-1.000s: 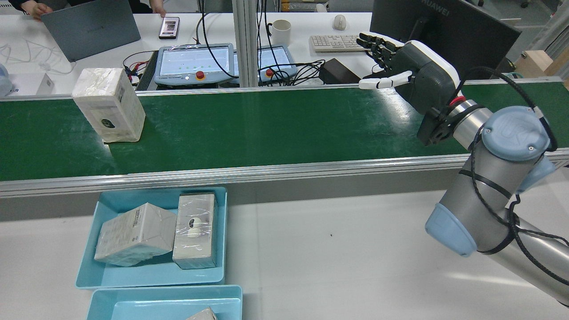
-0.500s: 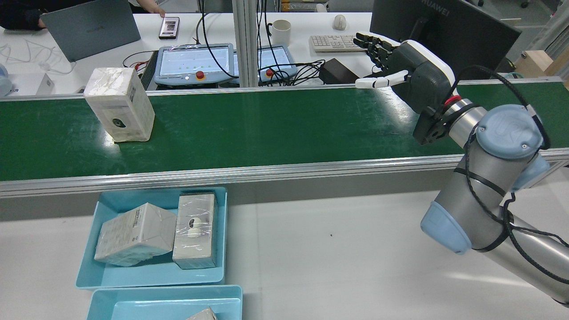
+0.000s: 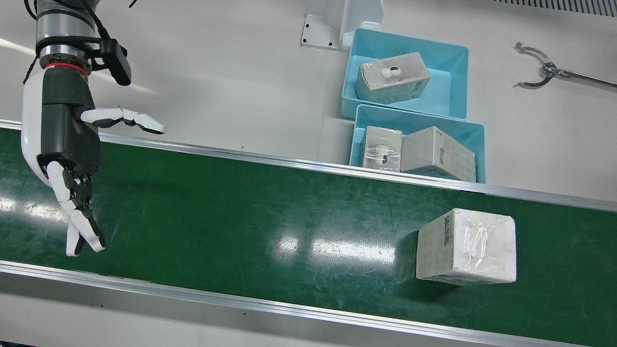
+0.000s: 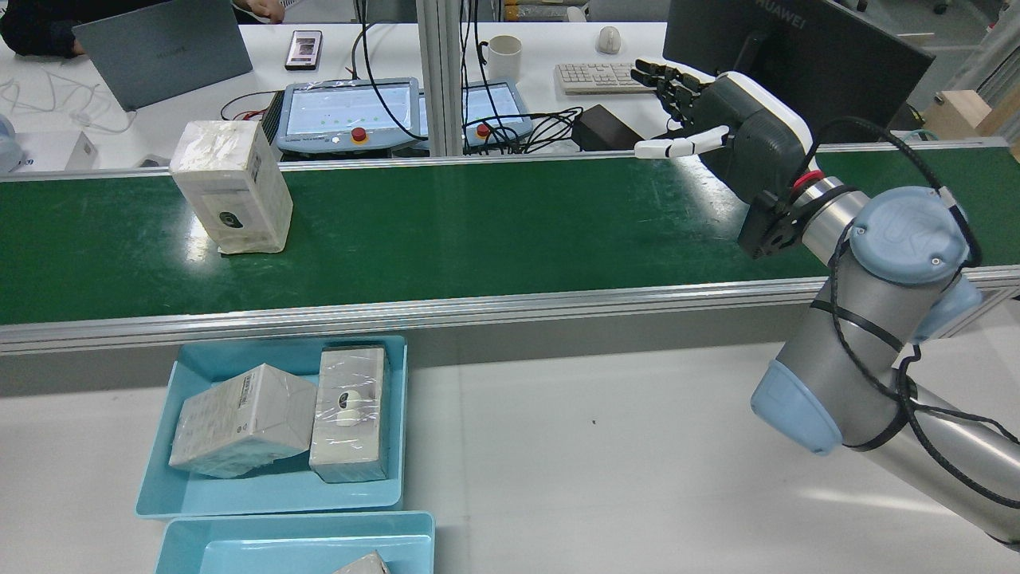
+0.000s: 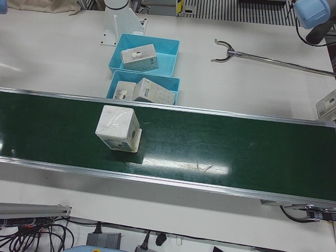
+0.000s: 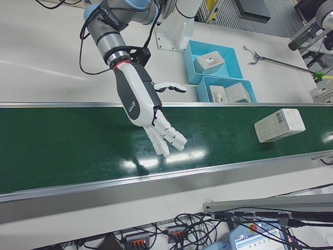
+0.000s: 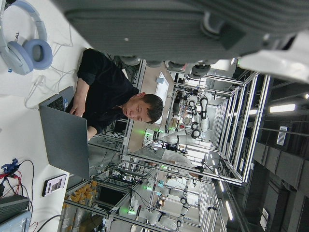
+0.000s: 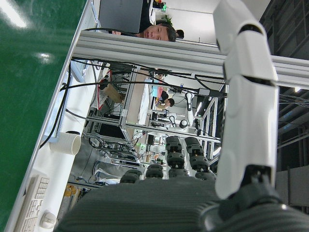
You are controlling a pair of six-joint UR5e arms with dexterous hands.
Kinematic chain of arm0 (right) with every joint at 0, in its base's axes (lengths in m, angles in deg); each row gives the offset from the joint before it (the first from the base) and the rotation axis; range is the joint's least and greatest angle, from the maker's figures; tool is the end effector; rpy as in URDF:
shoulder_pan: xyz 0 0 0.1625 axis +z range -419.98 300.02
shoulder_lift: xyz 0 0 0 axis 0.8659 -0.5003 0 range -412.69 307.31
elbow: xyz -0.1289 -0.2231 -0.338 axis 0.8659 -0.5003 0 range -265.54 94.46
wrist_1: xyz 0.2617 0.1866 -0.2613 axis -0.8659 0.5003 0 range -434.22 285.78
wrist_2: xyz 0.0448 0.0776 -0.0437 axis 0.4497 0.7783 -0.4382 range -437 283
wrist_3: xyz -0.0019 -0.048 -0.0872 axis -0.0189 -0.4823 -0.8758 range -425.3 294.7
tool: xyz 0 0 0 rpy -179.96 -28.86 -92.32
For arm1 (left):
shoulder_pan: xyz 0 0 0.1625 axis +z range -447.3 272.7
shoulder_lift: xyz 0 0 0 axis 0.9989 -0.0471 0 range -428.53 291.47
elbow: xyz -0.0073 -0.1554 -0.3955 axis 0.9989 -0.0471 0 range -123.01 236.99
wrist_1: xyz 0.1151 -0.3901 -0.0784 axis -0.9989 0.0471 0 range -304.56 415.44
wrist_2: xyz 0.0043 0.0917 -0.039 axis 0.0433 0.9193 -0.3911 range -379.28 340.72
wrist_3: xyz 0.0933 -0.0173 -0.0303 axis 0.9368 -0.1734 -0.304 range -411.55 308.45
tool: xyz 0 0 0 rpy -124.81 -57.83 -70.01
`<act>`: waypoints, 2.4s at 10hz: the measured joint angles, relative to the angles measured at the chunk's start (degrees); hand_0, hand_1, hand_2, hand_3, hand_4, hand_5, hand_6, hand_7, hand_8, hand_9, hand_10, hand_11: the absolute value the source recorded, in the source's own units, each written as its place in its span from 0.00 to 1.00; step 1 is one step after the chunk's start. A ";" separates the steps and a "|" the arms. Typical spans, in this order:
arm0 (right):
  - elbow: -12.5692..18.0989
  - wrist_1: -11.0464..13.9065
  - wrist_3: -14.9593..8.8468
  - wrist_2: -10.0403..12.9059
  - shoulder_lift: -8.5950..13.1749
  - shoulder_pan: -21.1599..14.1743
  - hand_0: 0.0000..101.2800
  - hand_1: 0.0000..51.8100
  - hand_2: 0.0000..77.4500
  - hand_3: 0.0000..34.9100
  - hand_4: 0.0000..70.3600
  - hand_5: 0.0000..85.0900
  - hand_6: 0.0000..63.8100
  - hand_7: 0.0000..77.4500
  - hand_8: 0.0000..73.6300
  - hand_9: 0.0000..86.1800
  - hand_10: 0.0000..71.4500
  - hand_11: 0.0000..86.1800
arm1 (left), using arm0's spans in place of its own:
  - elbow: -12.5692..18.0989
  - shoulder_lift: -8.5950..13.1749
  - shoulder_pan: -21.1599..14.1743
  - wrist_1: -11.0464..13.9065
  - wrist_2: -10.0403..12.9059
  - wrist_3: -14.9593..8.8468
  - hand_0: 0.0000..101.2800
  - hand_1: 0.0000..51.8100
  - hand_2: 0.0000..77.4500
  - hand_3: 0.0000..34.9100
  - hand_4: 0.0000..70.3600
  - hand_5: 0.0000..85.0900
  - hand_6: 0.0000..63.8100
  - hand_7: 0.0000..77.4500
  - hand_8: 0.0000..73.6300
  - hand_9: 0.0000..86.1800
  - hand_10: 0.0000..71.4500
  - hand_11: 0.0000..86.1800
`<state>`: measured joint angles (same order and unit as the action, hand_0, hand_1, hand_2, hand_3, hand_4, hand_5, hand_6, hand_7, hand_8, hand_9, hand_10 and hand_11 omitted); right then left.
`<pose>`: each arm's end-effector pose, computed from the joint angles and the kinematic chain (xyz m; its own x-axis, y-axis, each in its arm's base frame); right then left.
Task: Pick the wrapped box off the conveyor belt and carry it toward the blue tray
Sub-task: 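Lower the open right hand toward the belt surface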
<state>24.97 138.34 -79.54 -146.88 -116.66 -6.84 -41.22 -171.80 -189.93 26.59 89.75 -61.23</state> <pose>-0.2085 -0.5574 0.3339 -0.9579 0.2395 0.1581 -0.0935 0.2602 -0.9610 -0.2171 -0.5079 0.5435 -0.9743 -0.0863 0.2080 -0.1946 -0.1417 -0.9706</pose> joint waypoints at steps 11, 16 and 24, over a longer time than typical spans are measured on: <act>-2.00 0.04 -0.07 0.09 1.51 -0.39 0.47 0.32 0.26 0.00 0.12 0.13 0.03 0.11 0.03 0.03 0.01 0.03 | 0.00 0.00 0.00 0.00 0.00 0.00 0.00 0.00 0.01 0.00 0.00 0.01 0.00 0.00 0.00 0.00 0.00 0.00; -2.51 0.55 0.20 -0.69 3.53 0.58 0.47 0.32 0.26 0.00 0.12 0.13 0.03 0.11 0.03 0.03 0.01 0.03 | 0.00 0.00 0.00 0.00 0.00 0.00 0.00 0.00 0.01 0.00 0.00 0.01 0.00 0.00 0.00 0.00 0.00 0.00; -1.57 0.40 0.70 -0.53 1.98 2.95 0.48 0.34 0.23 0.04 0.10 0.15 0.00 0.12 0.03 0.02 0.01 0.02 | 0.00 0.00 0.00 0.00 0.00 0.00 0.00 0.00 0.01 0.00 0.00 0.01 0.00 0.00 0.00 0.00 0.00 0.00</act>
<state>23.41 138.74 -78.84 -147.40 -114.68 -3.89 -41.22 -171.80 -189.93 26.59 89.75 -61.23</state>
